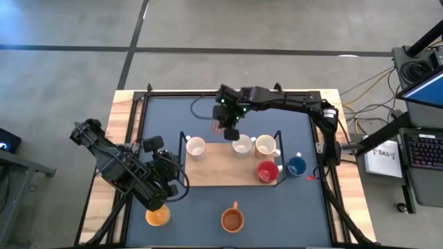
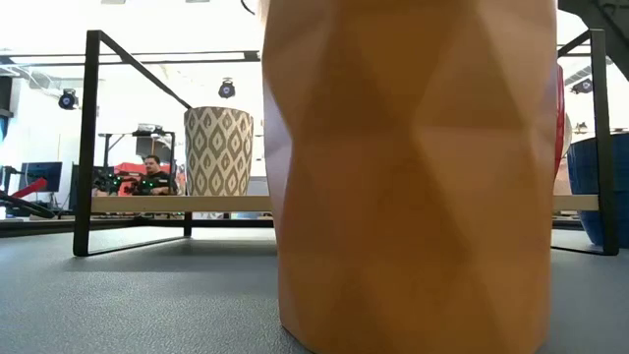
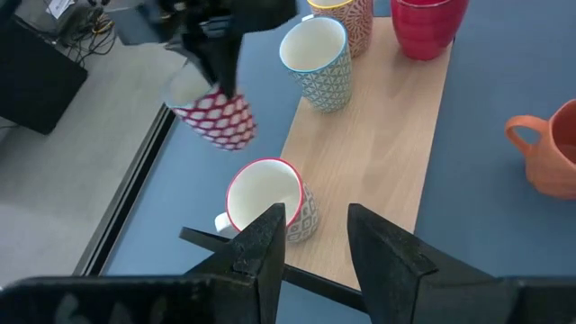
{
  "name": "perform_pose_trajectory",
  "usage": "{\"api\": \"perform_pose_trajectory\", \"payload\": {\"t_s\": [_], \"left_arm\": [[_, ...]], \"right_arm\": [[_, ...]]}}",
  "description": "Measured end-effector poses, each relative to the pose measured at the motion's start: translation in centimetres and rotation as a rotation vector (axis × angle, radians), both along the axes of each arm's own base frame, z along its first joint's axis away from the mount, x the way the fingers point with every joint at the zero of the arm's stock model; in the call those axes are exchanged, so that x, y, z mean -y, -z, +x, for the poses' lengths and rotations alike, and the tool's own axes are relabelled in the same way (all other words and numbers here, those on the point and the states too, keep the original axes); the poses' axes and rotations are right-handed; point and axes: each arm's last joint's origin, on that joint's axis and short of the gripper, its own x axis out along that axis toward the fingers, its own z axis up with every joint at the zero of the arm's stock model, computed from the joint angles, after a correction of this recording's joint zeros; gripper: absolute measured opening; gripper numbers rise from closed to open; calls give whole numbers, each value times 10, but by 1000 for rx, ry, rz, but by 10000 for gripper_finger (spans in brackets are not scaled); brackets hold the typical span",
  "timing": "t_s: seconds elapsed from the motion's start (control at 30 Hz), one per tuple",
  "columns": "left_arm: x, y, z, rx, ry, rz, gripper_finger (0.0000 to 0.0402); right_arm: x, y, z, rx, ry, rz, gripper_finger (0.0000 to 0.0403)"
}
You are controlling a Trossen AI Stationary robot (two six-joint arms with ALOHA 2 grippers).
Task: Place coffee mugs
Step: Put the red blue patterned mug on the shelf
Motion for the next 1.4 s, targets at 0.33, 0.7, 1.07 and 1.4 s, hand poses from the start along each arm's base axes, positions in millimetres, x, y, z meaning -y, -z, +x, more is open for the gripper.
{"api": "perform_pose_trajectory", "payload": {"t_s": [0.33, 0.7, 1.07, 1.4], "left_arm": [[0, 0, 0, 2, -3, -3, 105], [0, 0, 0, 5, -6, -7, 105], [0, 0, 0, 5, -6, -7, 105], [0, 0, 0, 5, -6, -7, 105]], "right_arm": [[-52, -17, 0, -58, -244, -76, 13], [-98, 2, -1, -105, -521, -157, 13], [-101, 5, 0, -112, -517, -189, 18], [-103, 20, 0, -130, -544, -187, 31]]}}
